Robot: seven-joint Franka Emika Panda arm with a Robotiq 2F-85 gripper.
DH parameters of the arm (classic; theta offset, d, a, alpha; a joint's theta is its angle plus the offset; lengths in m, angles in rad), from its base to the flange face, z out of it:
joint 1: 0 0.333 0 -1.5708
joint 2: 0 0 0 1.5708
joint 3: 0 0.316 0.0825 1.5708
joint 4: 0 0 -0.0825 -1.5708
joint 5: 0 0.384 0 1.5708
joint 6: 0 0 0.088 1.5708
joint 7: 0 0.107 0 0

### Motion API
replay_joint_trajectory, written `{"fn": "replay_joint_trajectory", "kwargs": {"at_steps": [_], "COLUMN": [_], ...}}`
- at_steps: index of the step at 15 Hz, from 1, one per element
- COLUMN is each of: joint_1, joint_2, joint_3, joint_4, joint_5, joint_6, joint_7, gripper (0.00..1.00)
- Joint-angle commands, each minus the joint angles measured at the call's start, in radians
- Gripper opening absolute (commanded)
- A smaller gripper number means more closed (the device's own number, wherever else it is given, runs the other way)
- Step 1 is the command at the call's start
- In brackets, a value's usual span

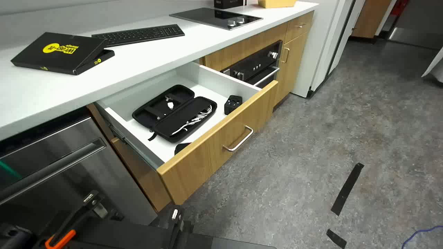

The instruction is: Close the drawer fully

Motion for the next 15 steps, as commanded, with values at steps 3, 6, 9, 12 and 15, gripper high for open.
{"fn": "replay_joint_trajectory", "kwargs": {"at_steps": [3, 6, 9, 12, 15], "joint_1": [-0.005, -0.016, -0.036, -0.07, -0.101], "joint_2": [0.017, 0.074, 0.176, 0.304, 0.421], "joint_3": [0.01, 0.022, 0.024, 0.023, 0.013], "joint_4": [-0.01, -0.053, -0.112, -0.153, -0.132], "joint_5": [0.0, -0.012, -0.025, -0.057, -0.061], "joint_6": [0.035, 0.185, 0.396, 0.576, 0.645], "joint_7": [0.026, 0.096, 0.177, 0.257, 0.321], "gripper": [1.0, 1.0, 1.0, 1.0, 1.0]}}
